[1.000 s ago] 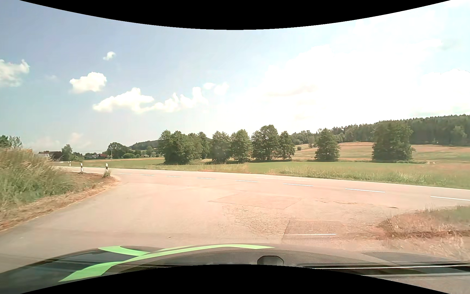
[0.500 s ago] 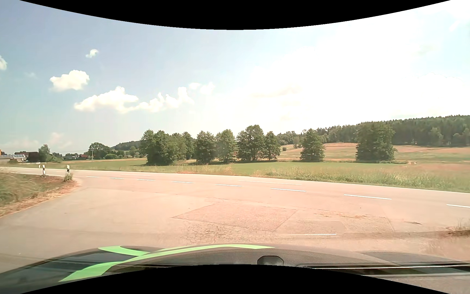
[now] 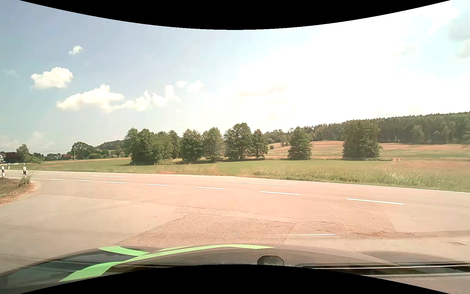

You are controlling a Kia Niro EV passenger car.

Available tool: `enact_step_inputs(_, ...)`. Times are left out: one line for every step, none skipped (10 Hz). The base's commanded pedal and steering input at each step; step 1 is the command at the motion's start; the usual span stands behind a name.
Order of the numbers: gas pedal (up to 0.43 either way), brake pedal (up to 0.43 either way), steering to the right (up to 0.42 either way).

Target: Follow the waypoints while adhering to traffic rules and regulations

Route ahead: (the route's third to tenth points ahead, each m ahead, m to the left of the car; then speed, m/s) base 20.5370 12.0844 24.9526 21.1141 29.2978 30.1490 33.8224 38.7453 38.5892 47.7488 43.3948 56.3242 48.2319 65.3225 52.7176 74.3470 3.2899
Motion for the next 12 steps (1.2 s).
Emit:
enact_step_inputs(0.000,0.122,0.078)
enact_step_inputs(0.000,0.122,0.064)
enact_step_inputs(0.000,0.110,0.041)
enact_step_inputs(0.000,0.098,0.012)
enact_step_inputs(0.000,0.091,-0.019)
enact_step_inputs(0.000,0.091,-0.039)
enact_step_inputs(0.000,0.110,-0.050)
enact_step_inputs(0.000,0.122,-0.063)
enact_step_inputs(0.000,0.128,-0.080)
enact_step_inputs(0.000,0.128,-0.097)
enact_step_inputs(0.000,0.116,-0.108)
enact_step_inputs(0.000,0.110,-0.124)
